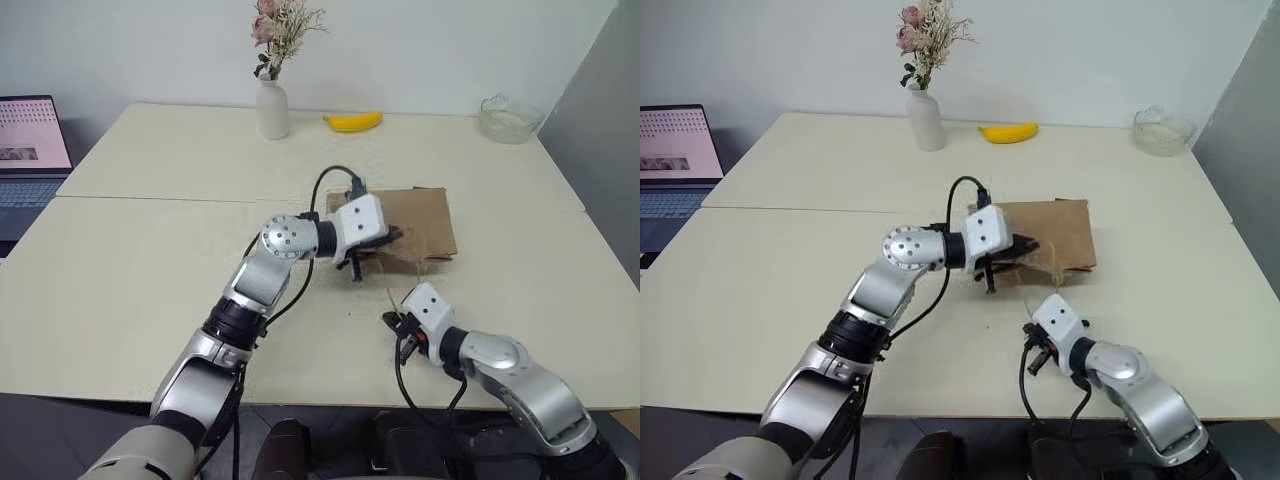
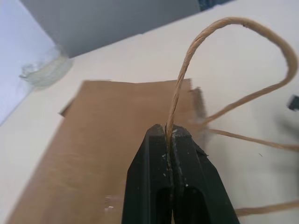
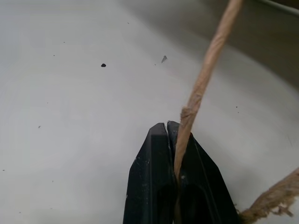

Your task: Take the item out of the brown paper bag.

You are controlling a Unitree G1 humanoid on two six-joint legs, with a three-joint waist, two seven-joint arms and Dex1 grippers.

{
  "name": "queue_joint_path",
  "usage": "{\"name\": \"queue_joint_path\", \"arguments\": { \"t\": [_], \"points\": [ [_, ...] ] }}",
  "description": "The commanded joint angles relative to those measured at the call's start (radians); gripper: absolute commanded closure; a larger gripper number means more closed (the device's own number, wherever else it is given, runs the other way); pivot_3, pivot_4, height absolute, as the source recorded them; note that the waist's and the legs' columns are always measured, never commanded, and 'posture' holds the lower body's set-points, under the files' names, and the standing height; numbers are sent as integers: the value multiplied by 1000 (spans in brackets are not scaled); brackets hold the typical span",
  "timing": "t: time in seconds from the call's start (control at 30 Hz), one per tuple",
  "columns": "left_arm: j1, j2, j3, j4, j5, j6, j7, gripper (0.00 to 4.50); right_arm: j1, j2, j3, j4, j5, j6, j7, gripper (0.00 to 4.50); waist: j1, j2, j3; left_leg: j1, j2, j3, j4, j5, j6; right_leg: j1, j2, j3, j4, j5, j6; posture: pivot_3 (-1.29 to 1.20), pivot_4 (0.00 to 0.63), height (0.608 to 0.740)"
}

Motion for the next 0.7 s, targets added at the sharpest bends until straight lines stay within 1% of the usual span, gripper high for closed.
{"name": "queue_joint_path", "arguments": {
  "t": [0.03, 0.13, 0.4, 0.5, 0.63, 0.7],
  "points": [
    [-88, -22, 100, -28, -55, 70, 86, 4500, 30, -12, 41, 41, -46, 17, 3, 4455, -1, 0, 0, 0, 0, 0, 0, 0, 0, 0, 0, 0, 0, 0, 0, 0, 150, 740],
    [-137, -25, 143, -11, -95, 121, 113, 4500, 37, -12, 48, 45, -61, 12, 7, 4455, -2, 0, 0, 0, 0, 0, 0, 0, 0, 0, 0, 0, 0, 0, 0, 0, 150, 740],
    [-215, -9, 214, 52, -137, 150, 160, 4500, 38, -18, 59, 49, -89, 1, 24, 4455, -2, -1, -3, 1, 0, 0, 0, 0, 0, 1, 0, 0, 0, 0, 0, 0, 150, 740],
    [-199, -9, 219, 23, -171, 183, 140, 4500, 33, -10, 44, 28, -88, -6, 28, 4455, -2, -1, -2, 0, 0, 0, 0, 0, 0, 0, 0, 0, 0, 0, 0, 0, 150, 740],
    [-127, 12, 187, -79, -217, 246, 76, 4500, 30, 2, -15, -48, -34, 2, 60, 4455, -2, -1, -2, 0, 0, 0, 0, 0, 0, 0, 0, 0, 0, 0, 0, 0, 150, 740],
    [-92, 19, 173, -134, -238, 281, 60, 4500, 22, -1, -56, -92, -4, 24, 72, 4085, -2, -1, -2, 0, 0, 0, 0, 0, 0, 0, 0, 0, 0, 0, 0, 0, 150, 740]
  ]
}}
